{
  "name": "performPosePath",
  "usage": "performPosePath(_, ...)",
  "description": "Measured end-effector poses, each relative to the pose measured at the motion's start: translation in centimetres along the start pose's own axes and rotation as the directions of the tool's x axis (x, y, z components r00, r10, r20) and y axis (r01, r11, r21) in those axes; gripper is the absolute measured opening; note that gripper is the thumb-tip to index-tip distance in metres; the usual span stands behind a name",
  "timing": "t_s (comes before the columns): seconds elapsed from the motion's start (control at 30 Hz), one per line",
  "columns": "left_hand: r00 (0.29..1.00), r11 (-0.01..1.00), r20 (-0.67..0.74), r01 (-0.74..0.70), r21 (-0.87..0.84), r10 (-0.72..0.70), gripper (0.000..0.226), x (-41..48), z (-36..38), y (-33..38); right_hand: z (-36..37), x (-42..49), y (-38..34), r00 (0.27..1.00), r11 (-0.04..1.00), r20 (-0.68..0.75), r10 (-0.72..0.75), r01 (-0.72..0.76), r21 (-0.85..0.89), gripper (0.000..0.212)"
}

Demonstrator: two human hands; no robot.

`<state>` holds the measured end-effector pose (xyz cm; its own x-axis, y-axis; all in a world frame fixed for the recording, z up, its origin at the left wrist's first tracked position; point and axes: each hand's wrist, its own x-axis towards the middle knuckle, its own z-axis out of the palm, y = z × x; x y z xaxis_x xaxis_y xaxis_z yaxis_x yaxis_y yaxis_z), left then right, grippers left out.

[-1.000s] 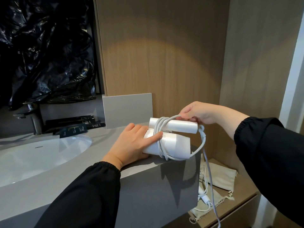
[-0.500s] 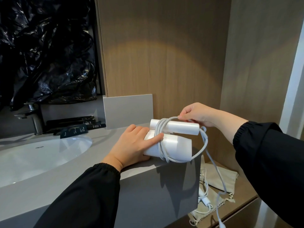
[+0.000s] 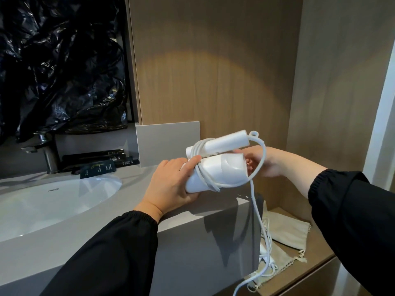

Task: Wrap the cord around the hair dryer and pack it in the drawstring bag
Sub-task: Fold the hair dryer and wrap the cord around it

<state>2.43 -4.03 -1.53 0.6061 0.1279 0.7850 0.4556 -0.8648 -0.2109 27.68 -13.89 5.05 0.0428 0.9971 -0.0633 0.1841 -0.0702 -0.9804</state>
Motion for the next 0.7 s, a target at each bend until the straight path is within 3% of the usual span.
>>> performPosePath(0.07,0.998,0.998,-0.014,0.057,-0.026,-0.057,0.077,0.0,-0.1,0.0,0.3,0.3,0.3,1.000,0.998,-0.012,0.019,-0.018,0.053,0.015)
performPosePath(0.2,0.983,0.982,-0.046,0.176,-0.064,-0.179,0.076,0.1,-0.5,0.1,1.2,0.3,0.2,0.999,0.999,-0.007,0.038,-0.038,0.019,0.027)
performPosePath(0.43,0.938,0.938,-0.057,0.338,-0.076,-0.342,0.082,0.0,-0.5,-0.1,4.0,0.2,0.2,0.991,0.958,-0.118,0.055,-0.086,-0.274,0.036)
performPosePath(0.7,0.923,0.923,-0.031,0.385,0.021,-0.384,0.086,-0.3,0.1,-0.4,6.7,0.7,1.1,0.946,0.705,-0.247,-0.208,-0.030,-0.708,0.029)
